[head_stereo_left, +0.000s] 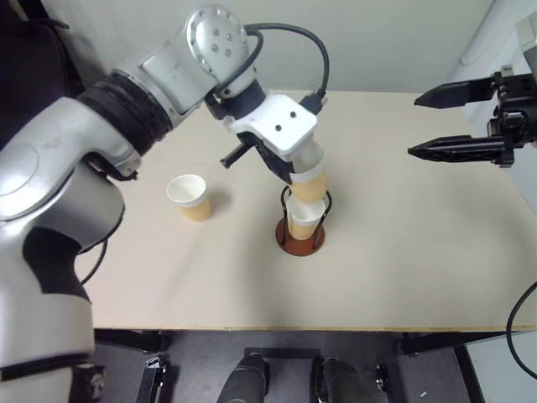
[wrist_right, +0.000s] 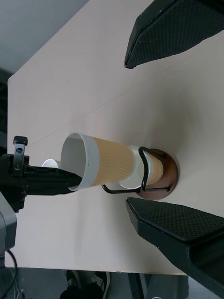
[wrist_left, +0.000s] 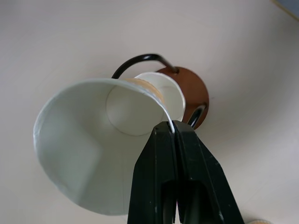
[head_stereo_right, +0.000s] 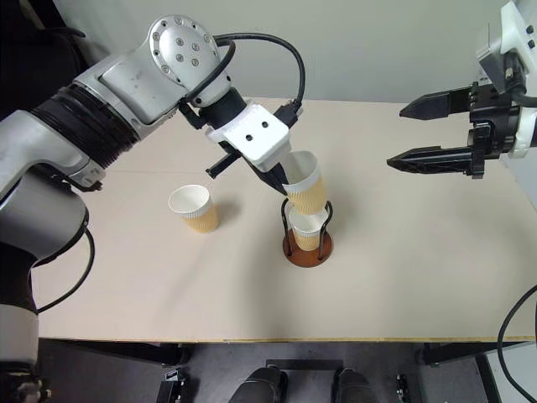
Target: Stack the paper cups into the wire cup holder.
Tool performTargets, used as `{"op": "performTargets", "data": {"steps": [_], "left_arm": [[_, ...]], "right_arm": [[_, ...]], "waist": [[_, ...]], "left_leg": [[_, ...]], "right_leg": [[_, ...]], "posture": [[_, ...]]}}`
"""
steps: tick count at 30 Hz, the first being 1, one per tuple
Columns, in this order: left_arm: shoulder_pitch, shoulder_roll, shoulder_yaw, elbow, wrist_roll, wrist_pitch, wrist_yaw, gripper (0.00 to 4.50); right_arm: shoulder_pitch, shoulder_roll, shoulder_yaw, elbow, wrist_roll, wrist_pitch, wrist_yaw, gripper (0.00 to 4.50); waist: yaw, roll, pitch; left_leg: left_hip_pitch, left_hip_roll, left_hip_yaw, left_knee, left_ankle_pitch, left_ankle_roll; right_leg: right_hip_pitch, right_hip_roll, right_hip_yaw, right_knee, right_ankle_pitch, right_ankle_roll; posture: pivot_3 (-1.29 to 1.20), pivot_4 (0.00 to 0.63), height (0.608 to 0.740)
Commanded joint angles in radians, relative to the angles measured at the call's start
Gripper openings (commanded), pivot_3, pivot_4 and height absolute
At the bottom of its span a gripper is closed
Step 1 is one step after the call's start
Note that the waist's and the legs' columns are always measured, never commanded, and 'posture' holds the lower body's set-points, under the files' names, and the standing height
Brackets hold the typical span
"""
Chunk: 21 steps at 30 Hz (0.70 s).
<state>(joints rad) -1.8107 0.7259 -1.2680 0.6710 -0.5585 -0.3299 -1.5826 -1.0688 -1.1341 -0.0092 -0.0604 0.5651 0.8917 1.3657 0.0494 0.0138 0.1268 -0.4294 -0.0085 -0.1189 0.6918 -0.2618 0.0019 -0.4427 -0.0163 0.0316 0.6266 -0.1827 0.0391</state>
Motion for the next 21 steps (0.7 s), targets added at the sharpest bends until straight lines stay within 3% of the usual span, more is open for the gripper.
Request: {"op": "performTargets", "data": {"steps": [1,21], "left_arm": [[-0.054,0.011,-0.015,-0.009,-0.017,-0.021,-0.032,0.01],[-0.021,-0.037,-0.014,0.064,0.073,-0.124,-0.032,0.01]], "right_arm": [[-0.017,-0.019,-0.015,-0.016,0.006,0.003,0.001,4.50],[-0.005,-0.016,-0.018,-0.021,0.006,0.000,-0.007,4.50]], "waist": [[0.000,0.000,0.000],[0.000,0.002,0.000]], "left_leg": [[0.000,-0.001,0.001,0.000,0.000,0.000],[-0.003,-0.001,-0.001,0.006,-0.001,0.002]], "right_leg": [[0.000,0.001,-0.001,0.000,0.000,0.000],[0.000,0.000,-0.002,0.000,0.001,0.001]], "posture": [[0.00,0.150,0.740],[0.00,0.150,0.740]]}}
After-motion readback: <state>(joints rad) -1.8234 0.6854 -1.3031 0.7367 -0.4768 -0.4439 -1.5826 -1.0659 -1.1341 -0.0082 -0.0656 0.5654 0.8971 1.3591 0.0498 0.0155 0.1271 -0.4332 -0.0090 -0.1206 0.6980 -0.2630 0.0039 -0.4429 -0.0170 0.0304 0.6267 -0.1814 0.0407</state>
